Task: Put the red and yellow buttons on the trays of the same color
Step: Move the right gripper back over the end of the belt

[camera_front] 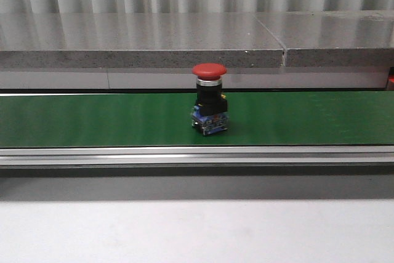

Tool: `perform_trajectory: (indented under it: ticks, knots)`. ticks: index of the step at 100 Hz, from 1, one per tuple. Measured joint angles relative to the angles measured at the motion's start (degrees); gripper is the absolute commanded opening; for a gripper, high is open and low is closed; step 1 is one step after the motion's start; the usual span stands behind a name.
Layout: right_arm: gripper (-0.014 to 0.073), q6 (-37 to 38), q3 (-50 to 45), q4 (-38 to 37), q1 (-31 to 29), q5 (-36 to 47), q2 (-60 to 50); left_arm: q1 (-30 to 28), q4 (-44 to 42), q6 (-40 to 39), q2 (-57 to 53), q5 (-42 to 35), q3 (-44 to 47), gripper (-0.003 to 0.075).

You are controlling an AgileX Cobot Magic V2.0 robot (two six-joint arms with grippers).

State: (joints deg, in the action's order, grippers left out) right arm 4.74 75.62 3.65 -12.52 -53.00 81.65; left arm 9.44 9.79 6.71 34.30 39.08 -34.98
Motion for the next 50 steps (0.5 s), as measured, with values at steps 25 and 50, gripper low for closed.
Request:
perform_trajectory:
  ticks: [25,50]
  knots:
    - [0.0654,-2.87,0.00,0.00,12.27,-2.25,0.00,0.00,0.00,0.00,0.00,0.00,0.00,-0.0020]
    - [0.0654,-6.90,0.94,0.00,22.56,-7.28,1.59,0.00,0.00,0.00,0.00,0.00,0.00,-0.0020]
